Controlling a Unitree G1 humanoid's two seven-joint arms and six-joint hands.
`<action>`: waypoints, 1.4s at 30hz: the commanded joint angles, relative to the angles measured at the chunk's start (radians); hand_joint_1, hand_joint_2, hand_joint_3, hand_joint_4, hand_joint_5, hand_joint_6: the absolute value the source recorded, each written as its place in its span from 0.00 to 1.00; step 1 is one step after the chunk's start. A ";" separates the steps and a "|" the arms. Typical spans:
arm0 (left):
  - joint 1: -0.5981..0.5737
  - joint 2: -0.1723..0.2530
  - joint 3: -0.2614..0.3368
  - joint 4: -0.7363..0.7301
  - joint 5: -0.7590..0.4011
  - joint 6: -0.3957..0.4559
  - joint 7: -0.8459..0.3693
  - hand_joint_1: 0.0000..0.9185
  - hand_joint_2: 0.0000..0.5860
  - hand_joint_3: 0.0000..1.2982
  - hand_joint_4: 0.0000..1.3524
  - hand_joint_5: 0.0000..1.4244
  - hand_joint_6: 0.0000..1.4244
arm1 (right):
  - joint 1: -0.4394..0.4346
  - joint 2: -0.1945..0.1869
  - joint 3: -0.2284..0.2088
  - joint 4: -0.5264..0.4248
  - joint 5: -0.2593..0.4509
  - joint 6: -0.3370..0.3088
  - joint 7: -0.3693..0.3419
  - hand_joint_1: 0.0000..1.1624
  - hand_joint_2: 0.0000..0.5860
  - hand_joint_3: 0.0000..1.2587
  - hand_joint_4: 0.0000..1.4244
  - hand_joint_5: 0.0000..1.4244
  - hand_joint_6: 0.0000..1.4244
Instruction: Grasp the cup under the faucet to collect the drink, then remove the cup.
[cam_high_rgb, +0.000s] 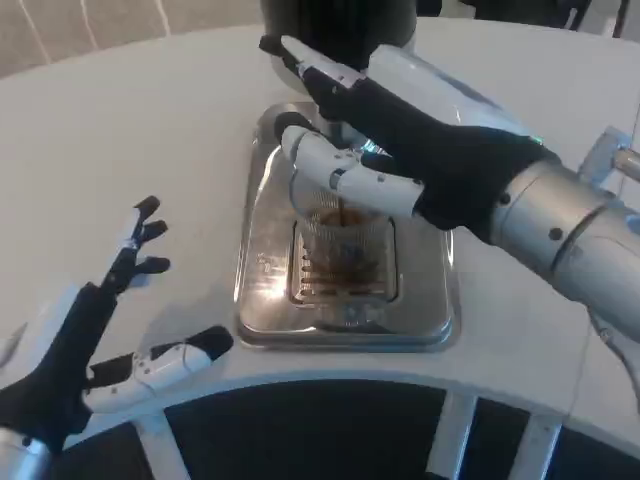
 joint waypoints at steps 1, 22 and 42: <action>-0.029 -0.028 -0.014 0.030 0.015 0.002 0.012 0.37 0.08 0.00 0.00 0.14 0.14 | 0.025 0.019 0.022 -0.004 0.019 -0.033 0.048 0.00 0.99 0.00 0.00 0.00 0.00; -0.252 -0.105 -0.097 0.265 0.098 -0.028 0.089 0.42 0.10 0.00 0.00 0.09 0.09 | 0.048 0.030 0.005 -0.005 0.005 -0.046 0.058 0.00 0.99 0.00 0.00 0.00 0.00; -0.383 -0.125 -0.139 0.412 0.112 -0.053 0.113 0.43 0.09 0.00 0.00 0.09 0.08 | 0.056 0.037 0.002 -0.015 0.001 -0.035 0.058 0.00 0.99 0.00 0.00 0.00 0.00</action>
